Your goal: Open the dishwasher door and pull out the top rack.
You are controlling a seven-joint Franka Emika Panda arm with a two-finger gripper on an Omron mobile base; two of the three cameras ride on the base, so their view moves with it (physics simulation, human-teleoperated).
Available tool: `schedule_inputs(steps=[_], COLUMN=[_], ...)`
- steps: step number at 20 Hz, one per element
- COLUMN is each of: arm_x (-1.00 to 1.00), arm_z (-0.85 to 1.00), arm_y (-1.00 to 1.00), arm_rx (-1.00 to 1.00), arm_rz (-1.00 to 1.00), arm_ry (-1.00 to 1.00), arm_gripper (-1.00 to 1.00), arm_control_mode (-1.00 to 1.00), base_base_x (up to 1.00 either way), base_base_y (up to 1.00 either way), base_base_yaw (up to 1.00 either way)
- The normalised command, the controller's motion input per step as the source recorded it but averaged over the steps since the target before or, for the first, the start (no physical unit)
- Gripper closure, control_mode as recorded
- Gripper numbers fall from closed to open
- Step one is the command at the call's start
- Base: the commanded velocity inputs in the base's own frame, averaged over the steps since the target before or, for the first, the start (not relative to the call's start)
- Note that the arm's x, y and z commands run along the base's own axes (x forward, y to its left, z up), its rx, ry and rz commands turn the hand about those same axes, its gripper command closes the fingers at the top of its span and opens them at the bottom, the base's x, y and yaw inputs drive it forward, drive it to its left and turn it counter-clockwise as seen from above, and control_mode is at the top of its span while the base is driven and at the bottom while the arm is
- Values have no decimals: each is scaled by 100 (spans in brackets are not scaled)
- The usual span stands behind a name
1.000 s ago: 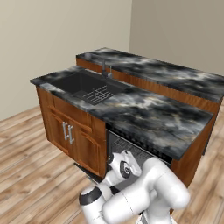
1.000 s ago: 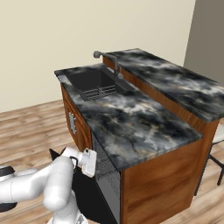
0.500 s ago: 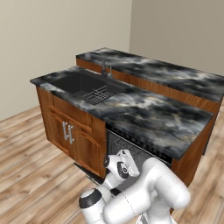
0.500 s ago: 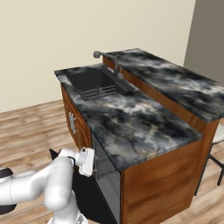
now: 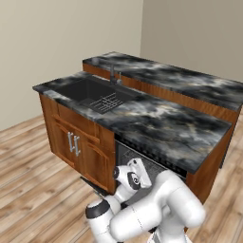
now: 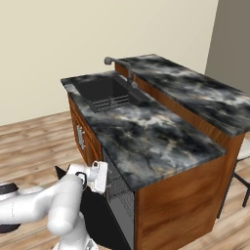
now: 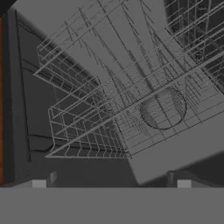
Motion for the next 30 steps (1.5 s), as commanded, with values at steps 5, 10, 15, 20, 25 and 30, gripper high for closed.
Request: schedule_inputs(steps=[5, 10, 15, 20, 25, 30], arm_x=[58, 50, 44, 41, 25, 14], arm_z=[-14, -25, -28, -35, -49, -55], arm_y=[2, 12, 18, 18, 22, 34], arm_rx=[-11, -13, -18, -22, -24, -25], arm_rz=[-9, -9, -10, -11, -10, -7], arm_ry=[0, 0, 0, 0, 3, 3], arm_gripper=[-100, -100, -100, -100, -100, -100], arm_control_mode=[-100, -100, -100, -100, -100, -100], base_base_x=[0, 0, 0, 0, 0, 0], base_base_y=[0, 0, 0, 0, 0, 0], base_base_yaw=[0, 0, 0, 0, 0, 0])
